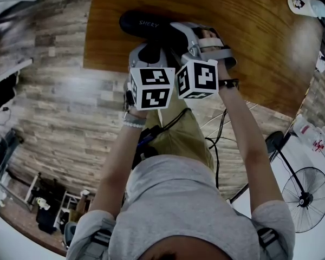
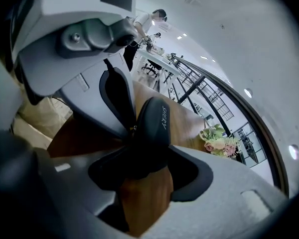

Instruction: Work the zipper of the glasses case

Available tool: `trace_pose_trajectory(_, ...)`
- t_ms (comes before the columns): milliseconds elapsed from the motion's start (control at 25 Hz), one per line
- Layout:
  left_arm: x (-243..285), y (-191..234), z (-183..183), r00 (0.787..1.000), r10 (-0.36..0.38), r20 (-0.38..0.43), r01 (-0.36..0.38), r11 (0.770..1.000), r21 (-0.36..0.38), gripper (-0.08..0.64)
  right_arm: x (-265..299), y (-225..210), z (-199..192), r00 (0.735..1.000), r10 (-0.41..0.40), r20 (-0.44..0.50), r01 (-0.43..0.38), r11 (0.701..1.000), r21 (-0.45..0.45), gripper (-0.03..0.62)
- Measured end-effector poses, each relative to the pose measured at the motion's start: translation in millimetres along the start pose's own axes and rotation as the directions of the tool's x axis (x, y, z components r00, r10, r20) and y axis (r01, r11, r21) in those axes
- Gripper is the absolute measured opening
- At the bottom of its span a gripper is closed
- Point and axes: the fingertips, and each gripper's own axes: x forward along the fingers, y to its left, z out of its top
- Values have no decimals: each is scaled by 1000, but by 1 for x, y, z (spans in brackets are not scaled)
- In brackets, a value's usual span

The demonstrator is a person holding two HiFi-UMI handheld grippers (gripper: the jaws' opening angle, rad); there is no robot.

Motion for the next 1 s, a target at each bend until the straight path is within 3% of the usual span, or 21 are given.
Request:
trace_pose_trajectory(200,0,3,2,999,36,5,-36,999,-38,66,-1,0,1,1000,10,14,-10,1000,-3,221)
trace_pose_trajectory(360,-2,-2,2,1000,13,8,-13,1000,-13,44,-1,0,2,1000,3,12,-3,1000,-20,221)
trace_pose_trajectory(520,-7,-3,0,1000,-19,14,19,999,-38,22,0,2,1,1000,-10,-6,9,999,-48,219)
trace_pose_trajectory(760,-9,-2,-1,1000,-25,10,25,999,-27,20,-1,2,2,1000,-8,2,8,999,-45,219)
trace_pose_trajectory(1000,-9,0,-2,999,38,-7,-38,999,34,28,-1,3,1,1000,-10,-6,10,998,-54,219)
